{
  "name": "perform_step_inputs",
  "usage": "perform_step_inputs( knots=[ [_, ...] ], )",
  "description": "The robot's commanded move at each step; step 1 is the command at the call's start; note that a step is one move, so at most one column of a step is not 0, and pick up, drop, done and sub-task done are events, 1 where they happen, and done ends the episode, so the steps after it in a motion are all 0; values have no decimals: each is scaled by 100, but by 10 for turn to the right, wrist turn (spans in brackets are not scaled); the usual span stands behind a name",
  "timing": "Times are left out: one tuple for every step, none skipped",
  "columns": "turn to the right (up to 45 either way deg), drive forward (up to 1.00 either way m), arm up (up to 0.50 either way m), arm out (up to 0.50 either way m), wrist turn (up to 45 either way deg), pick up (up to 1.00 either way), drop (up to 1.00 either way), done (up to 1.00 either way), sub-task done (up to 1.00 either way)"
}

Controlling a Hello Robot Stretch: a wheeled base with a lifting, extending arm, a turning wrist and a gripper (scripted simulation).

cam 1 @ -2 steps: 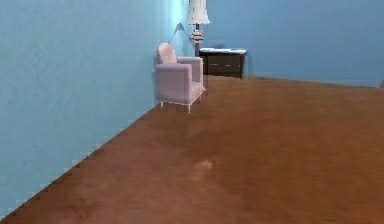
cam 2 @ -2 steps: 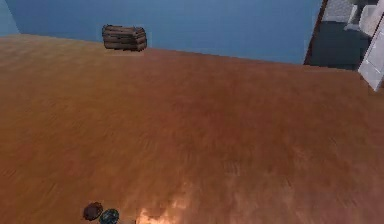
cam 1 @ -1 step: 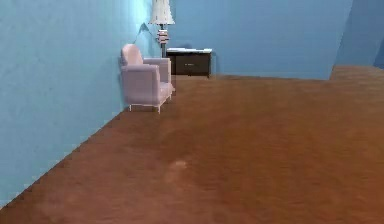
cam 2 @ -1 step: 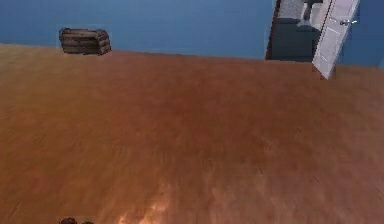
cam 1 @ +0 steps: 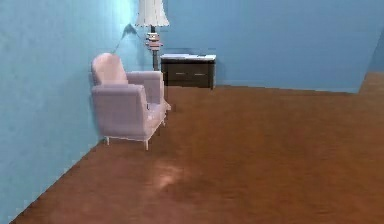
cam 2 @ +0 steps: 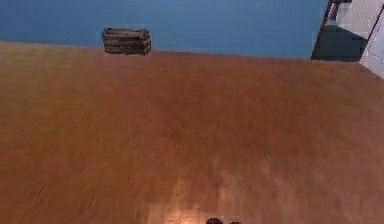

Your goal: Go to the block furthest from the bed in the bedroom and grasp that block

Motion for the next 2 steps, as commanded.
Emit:
perform_step_inputs(
  knots=[
    [0,100,0,0,0,0,0,0,0],
    [30,0,0,0,0,0,0,0,0]
  ],
)
